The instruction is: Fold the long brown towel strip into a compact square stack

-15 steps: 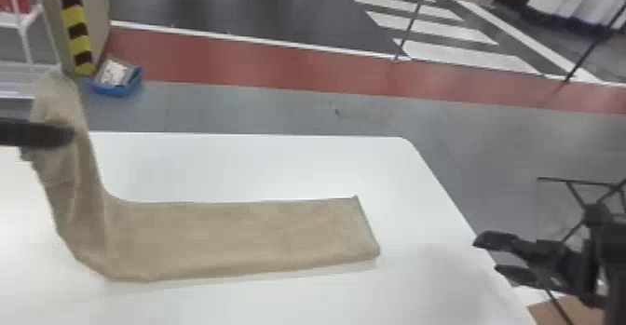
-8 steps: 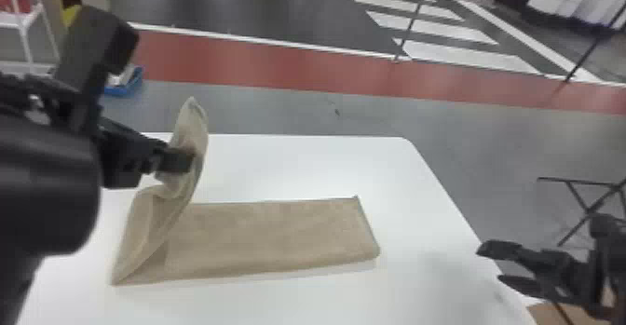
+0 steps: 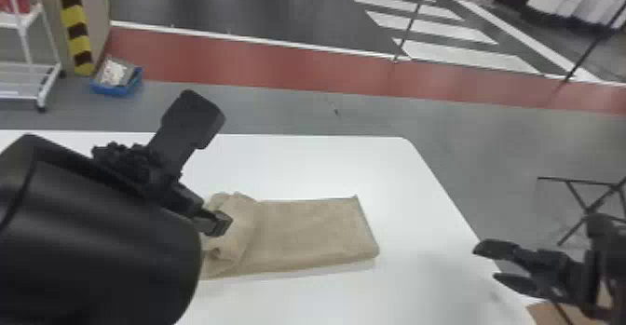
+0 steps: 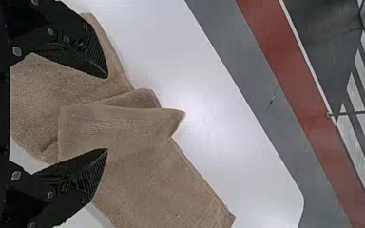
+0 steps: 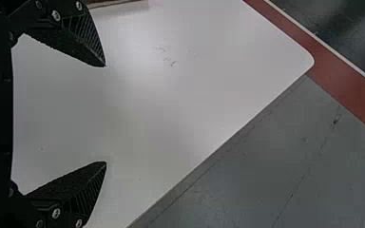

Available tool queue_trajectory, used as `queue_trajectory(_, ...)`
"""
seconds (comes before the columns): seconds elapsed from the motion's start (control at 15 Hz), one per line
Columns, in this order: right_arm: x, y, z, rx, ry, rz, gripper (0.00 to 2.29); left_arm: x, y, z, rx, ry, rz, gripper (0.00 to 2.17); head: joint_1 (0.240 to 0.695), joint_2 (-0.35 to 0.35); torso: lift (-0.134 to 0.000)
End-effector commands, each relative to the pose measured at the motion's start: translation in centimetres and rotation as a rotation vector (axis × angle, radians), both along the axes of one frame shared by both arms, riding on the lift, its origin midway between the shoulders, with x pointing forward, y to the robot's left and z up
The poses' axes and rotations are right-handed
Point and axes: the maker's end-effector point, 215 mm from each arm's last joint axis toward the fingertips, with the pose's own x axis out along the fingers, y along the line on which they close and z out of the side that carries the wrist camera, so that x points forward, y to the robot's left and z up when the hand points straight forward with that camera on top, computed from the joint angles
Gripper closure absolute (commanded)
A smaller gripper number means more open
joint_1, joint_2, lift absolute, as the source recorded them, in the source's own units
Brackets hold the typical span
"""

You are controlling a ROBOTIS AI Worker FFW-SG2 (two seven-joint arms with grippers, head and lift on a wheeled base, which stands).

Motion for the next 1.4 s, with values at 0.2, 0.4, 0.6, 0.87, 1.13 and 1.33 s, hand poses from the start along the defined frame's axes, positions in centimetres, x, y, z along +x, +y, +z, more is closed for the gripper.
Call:
queue_trajectory(0.2,3.2,2.7,3.9,-0.054,-0.109,0.070,0.16,-1.3,-0.5,0.4,-0.023,-0.011,-0.003,0.03,0.695,-0.350,-0.124)
queue_trajectory(0.4,4.9,5.0,5.7,-0.075,-0.166,0.114,0.16,-1.0,3.1,-1.7,0.030,-0.009,0.110,0.03,0.695,-0.350,-0.124)
queue_trajectory(0.6,5.3,6.2,6.8,-0.080,-0.205,0.138,0.16,-3.6,9.7,-10.5,0.173,0.128,0.281,0.04,0.695,-0.350,-0.124)
queue_trajectory(0.87,4.5,5.7,8.3,-0.105,-0.237,0.139,0.16,-0.6,10.1,-14.1,0.199,0.057,0.236,0.07,0.695,-0.350,-0.124)
queue_trajectory(1.13,3.9,5.0,8.4,-0.112,-0.236,0.127,0.16,0.2,7.0,-10.6,0.123,-0.037,0.195,0.08,0.695,-0.350,-0.124)
queue_trajectory(1.33,3.8,4.8,8.5,-0.114,-0.236,0.124,0.16,-1.3,6.0,-9.4,0.100,-0.006,0.189,0.08,0.695,-0.350,-0.124)
